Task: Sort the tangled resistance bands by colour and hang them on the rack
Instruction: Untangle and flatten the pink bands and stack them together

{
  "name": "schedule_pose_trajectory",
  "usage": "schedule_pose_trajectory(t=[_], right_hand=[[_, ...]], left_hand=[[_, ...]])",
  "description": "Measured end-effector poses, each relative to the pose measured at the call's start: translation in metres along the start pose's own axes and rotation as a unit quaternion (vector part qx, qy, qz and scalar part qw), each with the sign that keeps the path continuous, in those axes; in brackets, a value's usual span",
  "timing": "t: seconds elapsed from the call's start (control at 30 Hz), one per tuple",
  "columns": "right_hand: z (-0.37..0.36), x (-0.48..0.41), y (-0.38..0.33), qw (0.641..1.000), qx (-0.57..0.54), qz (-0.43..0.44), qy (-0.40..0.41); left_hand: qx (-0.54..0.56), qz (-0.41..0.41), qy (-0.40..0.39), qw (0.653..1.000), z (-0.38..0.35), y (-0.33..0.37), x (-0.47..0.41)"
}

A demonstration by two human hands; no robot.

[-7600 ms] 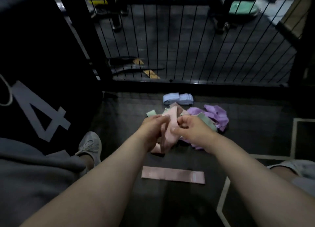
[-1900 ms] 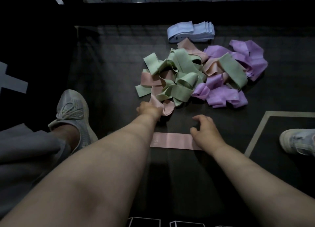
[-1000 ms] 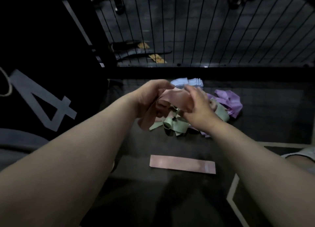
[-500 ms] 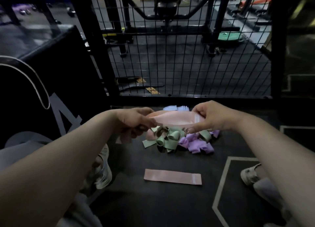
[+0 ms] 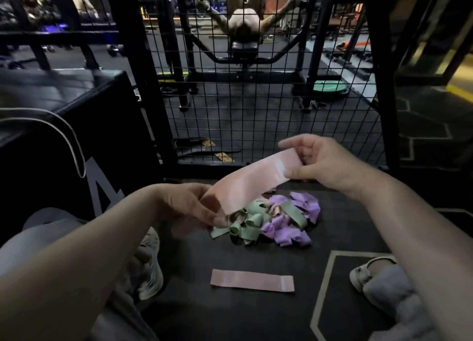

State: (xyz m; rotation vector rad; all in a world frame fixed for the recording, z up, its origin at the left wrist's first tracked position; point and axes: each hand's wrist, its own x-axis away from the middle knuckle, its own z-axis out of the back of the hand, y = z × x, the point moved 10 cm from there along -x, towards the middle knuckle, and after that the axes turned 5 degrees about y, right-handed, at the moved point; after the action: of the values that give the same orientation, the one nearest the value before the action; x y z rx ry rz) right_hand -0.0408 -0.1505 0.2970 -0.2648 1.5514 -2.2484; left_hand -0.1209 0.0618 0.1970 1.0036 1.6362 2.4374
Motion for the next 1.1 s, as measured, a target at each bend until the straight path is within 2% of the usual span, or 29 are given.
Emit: schedule_pose_trajectory(t=[0.07, 0.13, 0.2, 0.27, 0.33, 0.57, 0.7, 0.8, 0.93, 1.1], right_hand=[[-0.006, 0.004, -0.026, 0.999, 0.038, 0.038, 0.011], [-0.019, 0.009, -0.048, 0.997, 0.052, 0.06, -0.001], [-0.032, 0.013, -0.062, 0.993, 0.086, 0.082, -0.008], [-0.041, 0.015, -0.068, 0.987, 0.124, 0.098, 0.005], [-0.042, 0.015, -0.065, 0.987, 0.125, 0.094, 0.027], [-0.017, 0.017, -0.048, 0.996, 0.016, 0.019, 0.091], [-0.018, 0.018, -0.04, 0.993, 0.103, -0.018, 0.055], [-0.018, 0.017, -0.047, 0.992, 0.105, -0.001, 0.076], [-0.021, 0.014, -0.052, 0.994, 0.062, 0.006, 0.095], [-0.031, 0.013, -0.051, 0.989, 0.131, 0.012, 0.071]], left_hand=[[-0.061, -0.008, -0.019, 0.998, -0.009, 0.0, -0.001], [-0.097, -0.055, 0.035, 0.993, -0.009, 0.016, -0.004], [0.002, -0.136, 0.111, 0.984, -0.006, 0.045, -0.003], [0.103, -0.216, 0.121, 0.963, -0.014, 0.073, 0.004], [0.13, -0.248, 0.119, 0.953, -0.023, 0.084, 0.003], [0.161, -0.271, 0.142, 0.938, -0.038, 0.092, -0.006], [0.196, -0.251, 0.12, 0.94, -0.04, 0.092, -0.012], [0.23, -0.232, 0.112, 0.938, -0.04, 0.085, -0.015], [0.214, -0.25, 0.101, 0.939, -0.05, 0.079, -0.013], [0.215, -0.244, 0.106, 0.94, -0.054, 0.071, -0.015]])
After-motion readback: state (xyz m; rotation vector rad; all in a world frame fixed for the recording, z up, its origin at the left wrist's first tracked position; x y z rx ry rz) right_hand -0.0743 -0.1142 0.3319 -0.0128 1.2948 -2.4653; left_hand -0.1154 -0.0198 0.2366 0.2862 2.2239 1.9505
